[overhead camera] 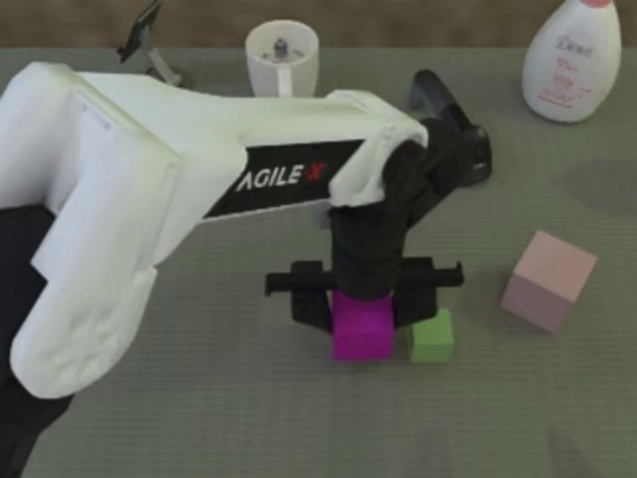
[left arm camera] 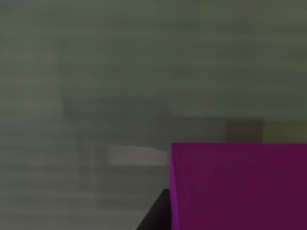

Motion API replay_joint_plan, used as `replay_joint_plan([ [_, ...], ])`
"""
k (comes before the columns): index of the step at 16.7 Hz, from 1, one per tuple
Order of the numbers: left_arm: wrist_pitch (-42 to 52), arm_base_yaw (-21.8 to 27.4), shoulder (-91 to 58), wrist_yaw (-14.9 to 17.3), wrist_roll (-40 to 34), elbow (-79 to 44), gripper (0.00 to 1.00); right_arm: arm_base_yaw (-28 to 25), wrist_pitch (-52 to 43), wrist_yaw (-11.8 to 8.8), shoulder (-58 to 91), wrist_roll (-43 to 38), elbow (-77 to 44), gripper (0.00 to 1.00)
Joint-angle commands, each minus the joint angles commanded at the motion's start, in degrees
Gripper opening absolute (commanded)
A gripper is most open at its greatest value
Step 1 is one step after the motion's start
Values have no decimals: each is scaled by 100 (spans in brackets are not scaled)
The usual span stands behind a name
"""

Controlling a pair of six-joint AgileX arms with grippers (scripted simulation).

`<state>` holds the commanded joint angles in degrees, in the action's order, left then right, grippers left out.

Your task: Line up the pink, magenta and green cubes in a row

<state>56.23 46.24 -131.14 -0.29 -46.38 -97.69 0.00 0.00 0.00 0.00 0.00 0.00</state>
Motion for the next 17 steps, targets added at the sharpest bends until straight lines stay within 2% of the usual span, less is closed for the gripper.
replay_joint_plan([
  [11,0,0,0,0,0,0,98,0,0,0,0,0,0,100],
  [17,0,0,0,0,0,0,100,0,0,0,0,0,0,100],
])
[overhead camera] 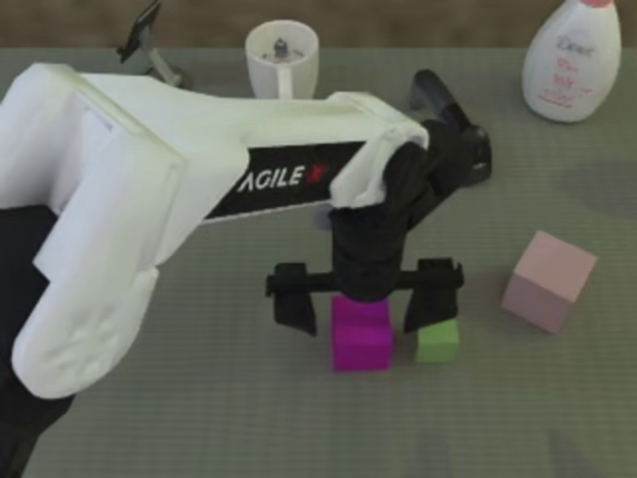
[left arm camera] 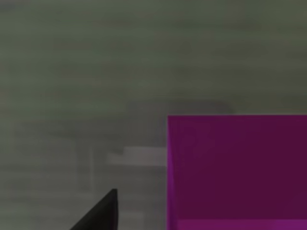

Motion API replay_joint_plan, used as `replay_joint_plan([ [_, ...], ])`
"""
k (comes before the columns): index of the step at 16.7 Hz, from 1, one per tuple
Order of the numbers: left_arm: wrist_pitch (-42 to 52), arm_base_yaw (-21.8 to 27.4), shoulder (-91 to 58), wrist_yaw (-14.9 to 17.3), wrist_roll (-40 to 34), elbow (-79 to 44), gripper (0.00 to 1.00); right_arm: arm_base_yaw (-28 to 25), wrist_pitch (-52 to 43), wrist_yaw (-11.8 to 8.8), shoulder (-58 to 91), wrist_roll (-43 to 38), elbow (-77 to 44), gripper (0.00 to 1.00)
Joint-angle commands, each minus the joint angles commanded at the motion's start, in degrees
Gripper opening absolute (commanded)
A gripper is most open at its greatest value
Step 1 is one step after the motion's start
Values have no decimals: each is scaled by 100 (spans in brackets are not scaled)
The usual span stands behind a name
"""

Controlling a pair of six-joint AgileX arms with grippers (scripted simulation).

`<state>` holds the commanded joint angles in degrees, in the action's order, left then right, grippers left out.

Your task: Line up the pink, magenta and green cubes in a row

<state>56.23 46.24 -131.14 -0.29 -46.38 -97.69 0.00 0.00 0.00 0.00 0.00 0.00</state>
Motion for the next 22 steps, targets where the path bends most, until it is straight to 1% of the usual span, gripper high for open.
replay_joint_plan([
  [5,101,-17,22,1,-8,-83,100,0,0,0,0,0,0,100],
  [11,1221,-86,327,-3,-18,-863,100,0,0,0,0,0,0,100],
  [13,1367,-109,390,-4,-20,-979,100,0,0,0,0,0,0,100],
  [18,1316,-111,427,-7,-12,-916,100,-12,-34,-3,49,23,-48,100],
  [22,826,-519,1240,-38,149,-173,100,-149,-495,-15,748,328,-720,100],
])
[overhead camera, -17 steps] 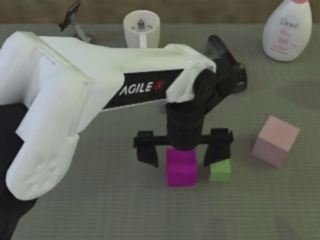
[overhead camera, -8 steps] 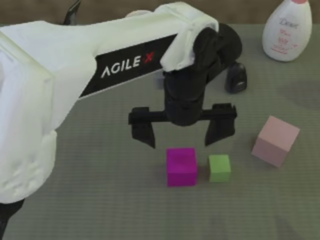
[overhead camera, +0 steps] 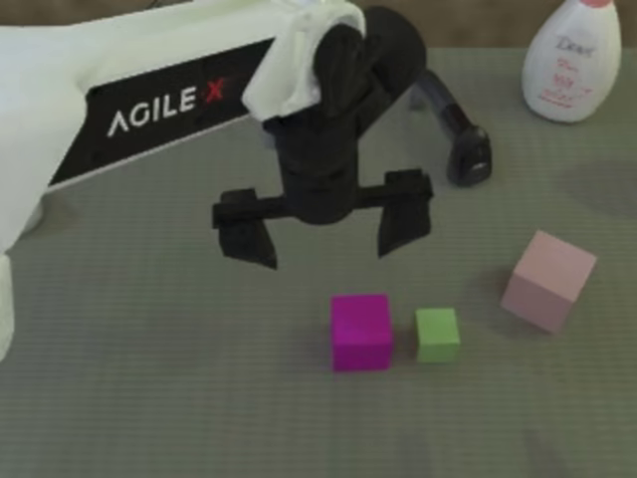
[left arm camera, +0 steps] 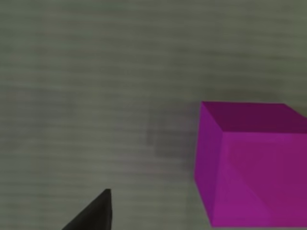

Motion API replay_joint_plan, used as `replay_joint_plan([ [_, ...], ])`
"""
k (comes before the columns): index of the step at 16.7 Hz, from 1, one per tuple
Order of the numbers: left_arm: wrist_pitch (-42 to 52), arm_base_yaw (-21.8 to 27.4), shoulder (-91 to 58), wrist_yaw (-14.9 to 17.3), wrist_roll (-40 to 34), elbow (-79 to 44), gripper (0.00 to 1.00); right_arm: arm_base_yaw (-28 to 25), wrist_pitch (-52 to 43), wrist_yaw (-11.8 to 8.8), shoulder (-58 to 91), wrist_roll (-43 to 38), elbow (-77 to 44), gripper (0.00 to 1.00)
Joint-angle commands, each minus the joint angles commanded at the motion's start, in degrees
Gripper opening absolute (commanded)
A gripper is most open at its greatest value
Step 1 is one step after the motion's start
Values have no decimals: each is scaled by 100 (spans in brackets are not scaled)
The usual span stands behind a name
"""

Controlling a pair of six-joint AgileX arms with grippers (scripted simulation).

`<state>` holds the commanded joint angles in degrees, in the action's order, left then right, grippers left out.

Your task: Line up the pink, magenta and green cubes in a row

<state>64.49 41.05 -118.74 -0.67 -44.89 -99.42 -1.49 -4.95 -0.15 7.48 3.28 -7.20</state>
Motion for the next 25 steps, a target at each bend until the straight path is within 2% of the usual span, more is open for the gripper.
replay_joint_plan([
  [6,-1412,-1067,2617,-27,779,2355,100,-356,-1436,16,2542,908,-1997,100],
  [17,-4749,-3299,8948,10,3169,7732,100,-1135,-4588,16,8527,2838,-6068,100],
  [21,-5753,-3869,10785,35,3942,9111,100,-1340,-5324,15,9837,3334,-7185,100],
  [25,-6363,-4178,11753,62,4421,9848,100,-1452,-5693,22,10570,3610,-7842,100],
])
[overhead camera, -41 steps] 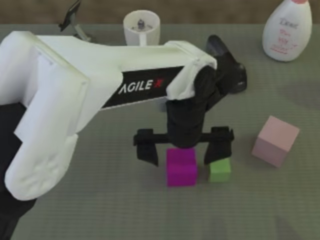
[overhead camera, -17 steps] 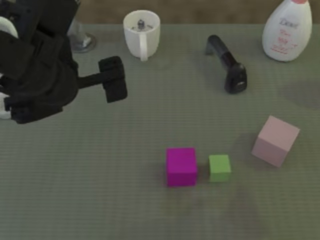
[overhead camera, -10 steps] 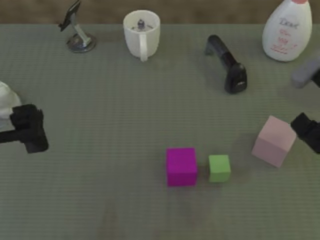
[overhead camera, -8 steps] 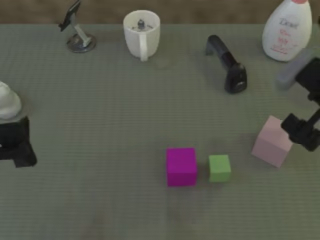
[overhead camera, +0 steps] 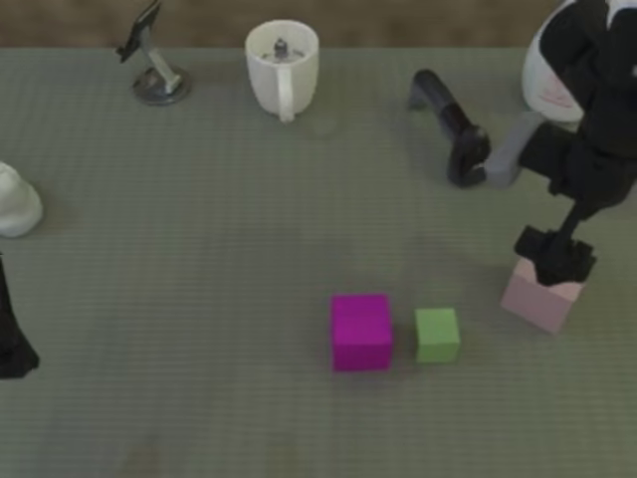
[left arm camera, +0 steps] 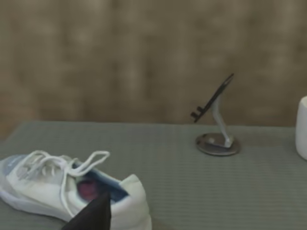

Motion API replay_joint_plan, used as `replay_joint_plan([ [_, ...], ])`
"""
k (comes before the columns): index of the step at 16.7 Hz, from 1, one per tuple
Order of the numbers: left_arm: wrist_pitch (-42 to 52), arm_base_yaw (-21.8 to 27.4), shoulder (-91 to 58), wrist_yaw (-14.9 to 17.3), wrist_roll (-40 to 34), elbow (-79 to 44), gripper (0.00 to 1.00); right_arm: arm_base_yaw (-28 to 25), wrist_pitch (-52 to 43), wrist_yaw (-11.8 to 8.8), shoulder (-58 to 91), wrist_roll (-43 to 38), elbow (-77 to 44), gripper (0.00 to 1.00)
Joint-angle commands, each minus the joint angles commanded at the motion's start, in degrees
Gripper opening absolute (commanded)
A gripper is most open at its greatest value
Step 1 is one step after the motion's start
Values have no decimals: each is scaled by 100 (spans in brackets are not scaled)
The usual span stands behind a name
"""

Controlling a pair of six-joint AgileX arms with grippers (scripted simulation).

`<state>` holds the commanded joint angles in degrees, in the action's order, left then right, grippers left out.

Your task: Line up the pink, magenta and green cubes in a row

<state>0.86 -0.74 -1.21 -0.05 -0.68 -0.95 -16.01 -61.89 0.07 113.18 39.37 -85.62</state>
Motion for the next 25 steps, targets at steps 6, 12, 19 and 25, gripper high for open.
replay_joint_plan([
  [6,-86,-41,121,5,68,95,100,10,-47,1,116,39,-98,100],
  [12,-86,-41,121,5,68,95,100,-11,906,4,485,28,447,100],
  [19,-86,-41,121,5,68,95,100,-25,1769,6,864,14,960,100],
  [25,-86,-41,121,5,68,95,100,-25,1769,6,864,14,960,62],
])
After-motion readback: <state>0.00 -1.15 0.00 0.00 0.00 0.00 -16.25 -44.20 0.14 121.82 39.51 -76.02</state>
